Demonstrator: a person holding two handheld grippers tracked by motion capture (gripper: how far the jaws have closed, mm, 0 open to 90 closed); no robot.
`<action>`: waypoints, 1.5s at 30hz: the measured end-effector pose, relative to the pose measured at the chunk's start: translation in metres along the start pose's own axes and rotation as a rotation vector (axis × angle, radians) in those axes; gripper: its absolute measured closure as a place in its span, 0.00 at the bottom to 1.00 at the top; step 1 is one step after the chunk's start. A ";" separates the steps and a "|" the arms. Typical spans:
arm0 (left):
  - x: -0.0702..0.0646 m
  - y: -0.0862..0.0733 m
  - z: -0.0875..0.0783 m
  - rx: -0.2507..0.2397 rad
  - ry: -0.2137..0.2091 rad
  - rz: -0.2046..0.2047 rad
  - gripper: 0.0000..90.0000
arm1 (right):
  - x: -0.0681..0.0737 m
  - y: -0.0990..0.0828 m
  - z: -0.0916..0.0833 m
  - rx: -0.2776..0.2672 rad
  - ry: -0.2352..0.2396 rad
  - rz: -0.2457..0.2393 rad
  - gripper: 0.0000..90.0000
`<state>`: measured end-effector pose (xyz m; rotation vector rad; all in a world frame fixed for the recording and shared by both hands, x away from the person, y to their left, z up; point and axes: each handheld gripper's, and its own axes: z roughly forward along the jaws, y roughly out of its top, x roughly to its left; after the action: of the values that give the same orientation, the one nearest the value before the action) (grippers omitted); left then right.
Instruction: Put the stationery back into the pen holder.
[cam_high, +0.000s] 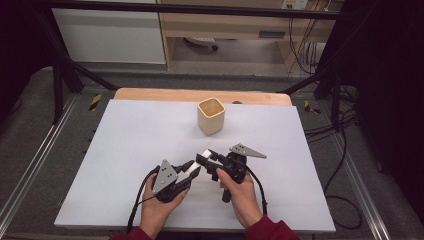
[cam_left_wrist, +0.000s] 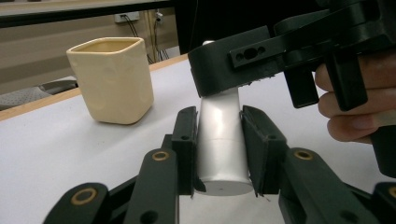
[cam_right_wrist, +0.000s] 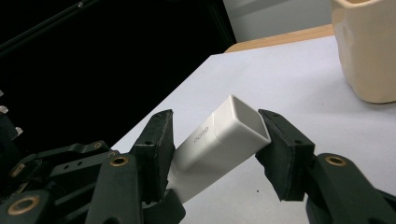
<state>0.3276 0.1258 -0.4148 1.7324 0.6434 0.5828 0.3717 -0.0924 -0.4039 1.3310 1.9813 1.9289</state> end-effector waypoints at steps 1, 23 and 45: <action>0.000 0.000 0.000 0.000 0.000 0.000 0.75 | 0.000 0.000 0.000 0.001 0.002 0.000 0.54; -0.001 -0.003 0.002 0.013 0.008 0.008 0.75 | -0.006 -0.002 -0.001 -0.013 0.057 0.086 0.64; 0.000 -0.010 0.009 0.059 0.003 0.017 0.74 | -0.003 -0.002 -0.002 -0.008 0.105 0.054 0.79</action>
<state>0.3320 0.1215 -0.4261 1.7934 0.6547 0.5838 0.3714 -0.0953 -0.4068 1.3209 2.0011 2.0699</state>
